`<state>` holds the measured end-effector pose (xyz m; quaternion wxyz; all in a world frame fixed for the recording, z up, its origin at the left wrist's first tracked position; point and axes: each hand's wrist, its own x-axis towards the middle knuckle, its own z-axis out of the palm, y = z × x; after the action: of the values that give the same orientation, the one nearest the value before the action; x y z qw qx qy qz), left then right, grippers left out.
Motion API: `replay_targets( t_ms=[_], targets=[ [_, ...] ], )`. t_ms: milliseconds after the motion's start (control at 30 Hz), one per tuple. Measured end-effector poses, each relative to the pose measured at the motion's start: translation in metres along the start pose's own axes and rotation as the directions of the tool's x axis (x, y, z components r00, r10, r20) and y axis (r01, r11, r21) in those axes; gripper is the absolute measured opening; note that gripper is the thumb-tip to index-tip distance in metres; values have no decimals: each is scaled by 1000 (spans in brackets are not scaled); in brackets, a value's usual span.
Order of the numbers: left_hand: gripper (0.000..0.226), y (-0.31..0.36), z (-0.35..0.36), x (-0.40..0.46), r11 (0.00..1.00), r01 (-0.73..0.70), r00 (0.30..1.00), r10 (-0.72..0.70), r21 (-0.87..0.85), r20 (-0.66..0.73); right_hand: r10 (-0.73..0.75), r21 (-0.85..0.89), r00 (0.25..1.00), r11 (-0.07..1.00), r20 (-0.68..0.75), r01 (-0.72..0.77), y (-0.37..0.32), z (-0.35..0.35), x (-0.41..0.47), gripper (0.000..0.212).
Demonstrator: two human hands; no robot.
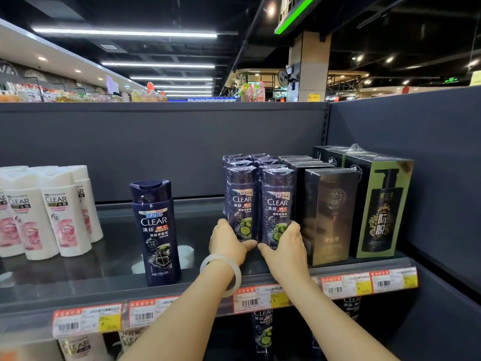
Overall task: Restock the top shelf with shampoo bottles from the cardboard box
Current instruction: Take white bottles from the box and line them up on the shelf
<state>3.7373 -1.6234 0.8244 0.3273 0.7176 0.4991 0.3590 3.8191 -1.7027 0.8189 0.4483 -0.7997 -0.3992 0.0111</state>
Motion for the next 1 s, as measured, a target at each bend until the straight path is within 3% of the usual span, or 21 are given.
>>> replay_targets(
  t_ms=[367,567,733,867,933,1000],
  targets=[
    [56,3,3,0,1000,19,1000,-19,11,-6,10,9,1000,1000,9,-10,1,0,1,67],
    [62,6,-2,-10,996,0,999,3,86,-39,-10,47,1000,999,19,9,-2,-6,-6,98],
    [53,6,-12,-29,994,-82,988,90,72,-122,-168,144,977,972,-131,186,-1,-10,-22,87],
    [46,-3,-18,-58,971,-238,942,231,-2,-243,-429,189,825,834,-368,518,-2,-11,-38,60],
    [44,-12,-22,-77,950,-311,914,300,4,-271,-529,197,757,754,-384,627,-3,-4,-49,51],
    [43,-28,-28,-96,936,-347,898,352,65,-264,-578,240,742,709,-340,663,-4,7,-63,45]
  ],
)
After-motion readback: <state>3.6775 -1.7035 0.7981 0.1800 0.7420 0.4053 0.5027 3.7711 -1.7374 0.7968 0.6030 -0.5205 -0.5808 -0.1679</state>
